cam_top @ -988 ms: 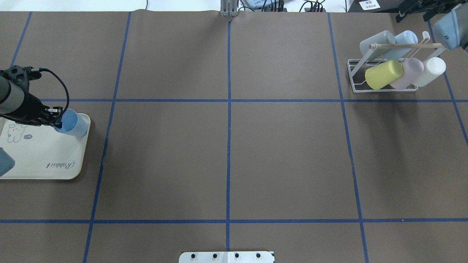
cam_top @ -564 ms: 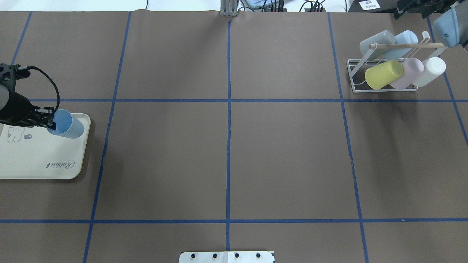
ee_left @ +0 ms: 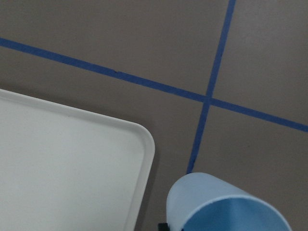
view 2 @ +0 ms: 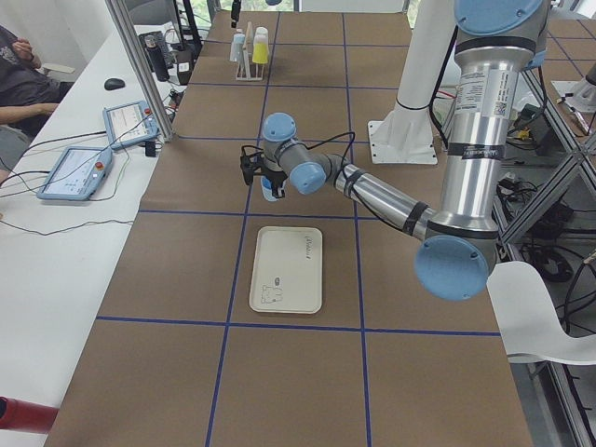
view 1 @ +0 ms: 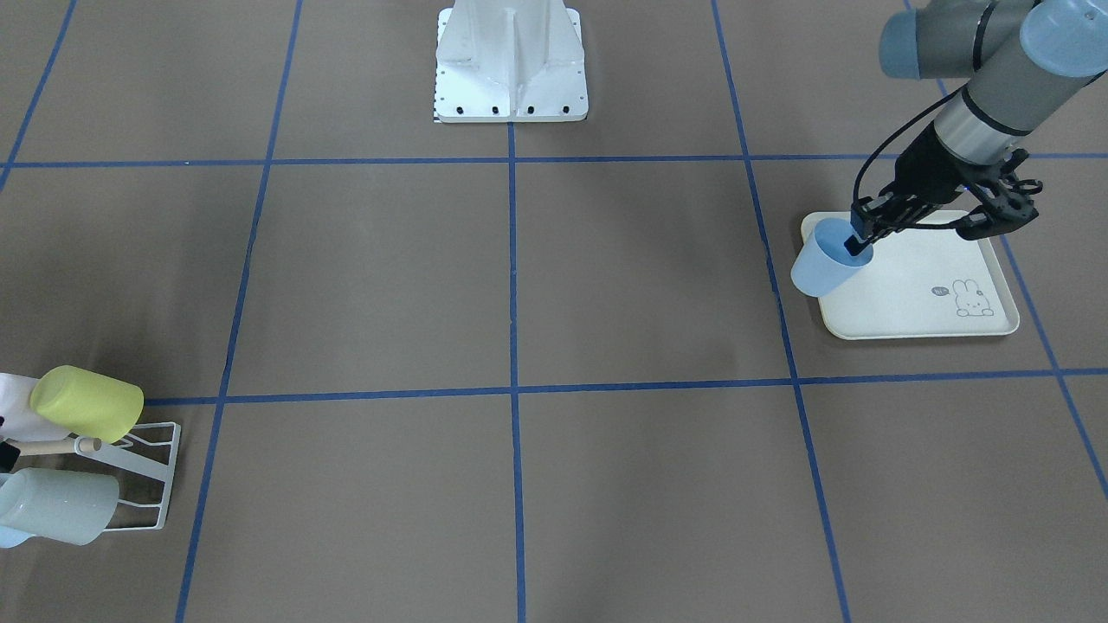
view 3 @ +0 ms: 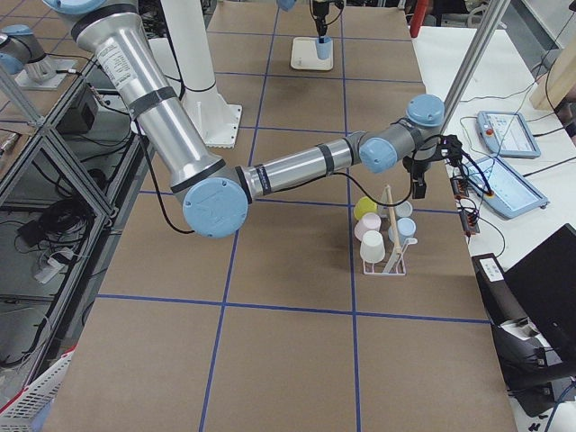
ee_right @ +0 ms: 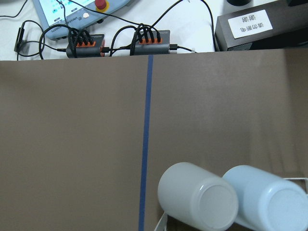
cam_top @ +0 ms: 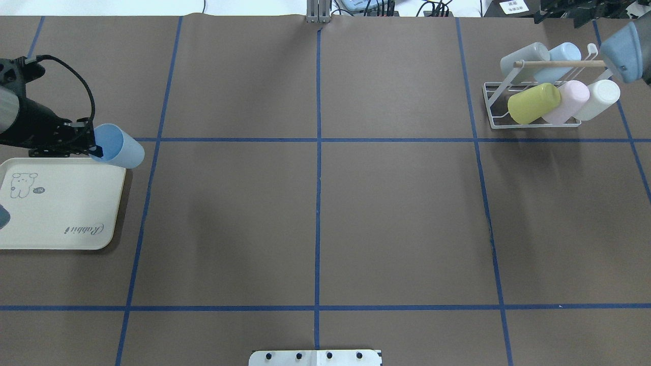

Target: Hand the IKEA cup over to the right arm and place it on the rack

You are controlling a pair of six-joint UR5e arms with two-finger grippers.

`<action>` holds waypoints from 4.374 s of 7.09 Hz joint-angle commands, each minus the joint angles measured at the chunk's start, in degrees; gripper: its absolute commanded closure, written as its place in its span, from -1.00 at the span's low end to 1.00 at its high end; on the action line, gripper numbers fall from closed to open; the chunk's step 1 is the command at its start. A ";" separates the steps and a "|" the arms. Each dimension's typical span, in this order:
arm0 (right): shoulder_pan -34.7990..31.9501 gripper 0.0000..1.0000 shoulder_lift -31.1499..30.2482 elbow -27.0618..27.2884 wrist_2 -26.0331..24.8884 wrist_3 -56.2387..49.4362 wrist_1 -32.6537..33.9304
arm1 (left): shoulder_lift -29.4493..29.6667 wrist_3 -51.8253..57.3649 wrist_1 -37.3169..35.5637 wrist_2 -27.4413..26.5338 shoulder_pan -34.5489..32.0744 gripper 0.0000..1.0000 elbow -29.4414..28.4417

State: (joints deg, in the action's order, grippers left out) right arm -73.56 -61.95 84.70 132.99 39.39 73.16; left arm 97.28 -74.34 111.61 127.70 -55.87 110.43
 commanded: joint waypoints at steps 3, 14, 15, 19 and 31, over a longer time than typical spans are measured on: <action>11.91 -0.97 -2.39 18.18 -4.65 26.12 -0.12 | 4.76 -34.10 29.08 -0.34 2.79 1.00 -0.66; 27.40 -0.95 -1.07 15.49 -12.10 78.27 -63.28 | 17.58 -68.13 95.90 -31.64 21.94 1.00 -24.92; 29.94 -0.96 -1.07 15.06 -15.27 78.73 -66.71 | 19.33 -68.22 95.90 -31.81 22.99 1.00 -25.00; 34.18 -0.96 -0.28 14.00 -16.89 81.19 -73.42 | 22.51 -72.71 98.01 -31.99 25.19 1.00 -25.09; 36.12 -0.88 0.87 14.09 -17.58 82.60 -73.95 | 23.92 -72.62 100.30 -31.90 29.42 1.00 -26.15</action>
State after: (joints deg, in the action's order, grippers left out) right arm -37.57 -61.09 98.86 115.76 121.99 -0.70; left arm 121.18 -146.96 211.90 95.80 -26.56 84.35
